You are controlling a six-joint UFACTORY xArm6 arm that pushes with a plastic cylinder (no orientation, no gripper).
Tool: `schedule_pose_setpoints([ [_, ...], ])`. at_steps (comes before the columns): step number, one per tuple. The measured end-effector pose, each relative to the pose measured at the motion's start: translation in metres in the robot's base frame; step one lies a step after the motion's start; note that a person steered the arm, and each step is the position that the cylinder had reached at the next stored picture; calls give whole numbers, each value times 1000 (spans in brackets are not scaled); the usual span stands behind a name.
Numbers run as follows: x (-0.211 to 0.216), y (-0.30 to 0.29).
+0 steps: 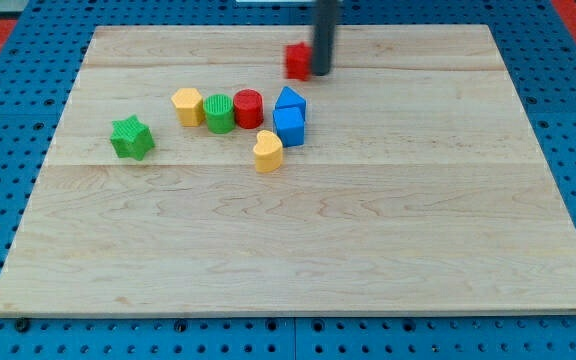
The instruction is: Push the red star into blue triangle
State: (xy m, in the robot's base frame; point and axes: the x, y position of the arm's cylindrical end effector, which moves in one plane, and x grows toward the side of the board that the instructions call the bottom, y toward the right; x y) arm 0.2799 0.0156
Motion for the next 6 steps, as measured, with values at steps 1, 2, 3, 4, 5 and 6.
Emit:
schedule_pose_setpoints([
  [1,-32,71],
  [2,-53,28],
  [3,-46,-54],
  [4,47,-21],
  [5,18,-7],
  [6,43,36],
])
